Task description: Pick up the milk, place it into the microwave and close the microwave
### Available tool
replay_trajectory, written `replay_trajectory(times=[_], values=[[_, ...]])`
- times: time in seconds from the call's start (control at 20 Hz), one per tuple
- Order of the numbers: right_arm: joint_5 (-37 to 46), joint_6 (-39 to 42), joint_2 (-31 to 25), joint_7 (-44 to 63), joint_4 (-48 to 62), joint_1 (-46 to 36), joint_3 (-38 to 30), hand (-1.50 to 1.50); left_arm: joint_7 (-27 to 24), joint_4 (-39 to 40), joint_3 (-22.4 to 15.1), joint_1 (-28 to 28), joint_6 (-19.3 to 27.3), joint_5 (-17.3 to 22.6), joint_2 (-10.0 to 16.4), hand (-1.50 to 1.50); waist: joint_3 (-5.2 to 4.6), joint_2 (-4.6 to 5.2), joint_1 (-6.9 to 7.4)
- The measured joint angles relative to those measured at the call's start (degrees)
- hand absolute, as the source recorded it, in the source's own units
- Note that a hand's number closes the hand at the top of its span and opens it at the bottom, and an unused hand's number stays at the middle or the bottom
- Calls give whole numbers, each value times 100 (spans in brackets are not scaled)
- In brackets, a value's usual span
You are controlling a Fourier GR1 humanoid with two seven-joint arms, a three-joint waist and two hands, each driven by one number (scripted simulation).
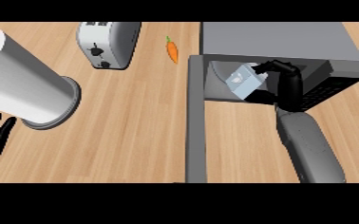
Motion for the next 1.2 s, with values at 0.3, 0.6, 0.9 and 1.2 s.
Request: replay_trajectory(times=[0.3, 0.6, 0.9, 1.2], values=[[-71, -567, 132, -272, -195, 183, -248, 150, 11, 9, -38, -109, 14, -139, 45, -150, -24, 48, 206], [409, -1170, 4, -524, -330, 387, -263, -150, 32, -21, -101, -235, 9, -317, 116, -150, -69, 110, 378], [712, -1498, -52, -662, -454, 539, -346, -150, 41, 27, -199, -357, -10, -460, 149, -150, -77, 171, 521], [711, -1508, 37, -654, -522, 703, -363, -150, 57, 79, -340, -481, -57, -565, 170, -150, -97, 214, 646]])
